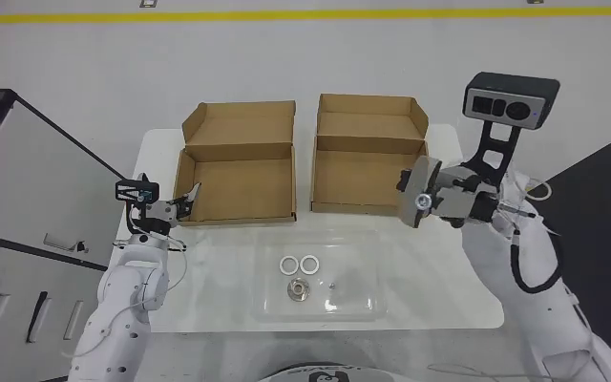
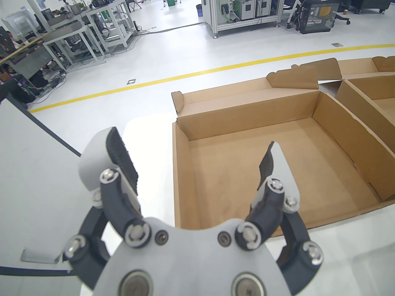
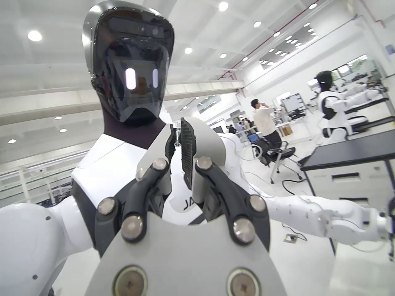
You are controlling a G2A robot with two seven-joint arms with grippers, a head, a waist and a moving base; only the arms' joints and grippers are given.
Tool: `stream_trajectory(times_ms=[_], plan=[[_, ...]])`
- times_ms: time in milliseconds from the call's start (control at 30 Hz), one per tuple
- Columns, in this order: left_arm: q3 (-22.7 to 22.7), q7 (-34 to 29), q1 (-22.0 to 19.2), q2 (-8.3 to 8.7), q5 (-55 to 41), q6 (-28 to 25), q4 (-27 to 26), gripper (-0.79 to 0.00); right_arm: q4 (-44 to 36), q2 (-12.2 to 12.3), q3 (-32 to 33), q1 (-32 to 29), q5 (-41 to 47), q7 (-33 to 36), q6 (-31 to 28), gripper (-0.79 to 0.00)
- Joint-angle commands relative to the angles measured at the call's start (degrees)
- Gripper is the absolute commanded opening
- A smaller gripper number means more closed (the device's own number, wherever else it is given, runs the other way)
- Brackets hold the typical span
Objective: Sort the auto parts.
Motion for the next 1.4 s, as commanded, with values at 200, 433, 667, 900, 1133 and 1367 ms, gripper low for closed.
stream_trajectory(times_ms=[200, 433, 667, 900, 1133, 1367], plan=[[0.00, 0.00, 0.00, 0.00, 0.00, 0.00, 0.00, 0.000, 3.11, 1.77, 9.71, 3.09, -18.02, 4.79, 11.31, -0.785], [0.00, 0.00, 0.00, 0.00, 0.00, 0.00, 0.00, 0.000, 4.12, 3.96, 15.87, 7.45, -40.27, 15.39, 17.31, -0.785], [0.00, 0.00, 0.00, 0.00, 0.00, 0.00, 0.00, 0.000, 5.04, 5.42, 14.37, 10.90, -60.23, 21.98, 16.38, -0.785], [0.00, 0.00, 0.00, 0.00, 0.00, 0.00, 0.00, 0.000, 9.12, 6.44, 6.96, 15.48, -74.68, 22.13, 14.16, -0.785], [0.00, 0.00, 0.00, 0.00, 0.00, 0.00, 0.00, 0.000, 14.96, 7.61, -3.09, 22.07, -81.06, 20.33, 12.35, -0.785], [0.00, 0.00, 0.00, 0.00, 0.00, 0.00, 0.00, 0.000, 20.63, 8.63, -14.09, 29.03, -85.21, 19.90, 11.92, -0.785]])
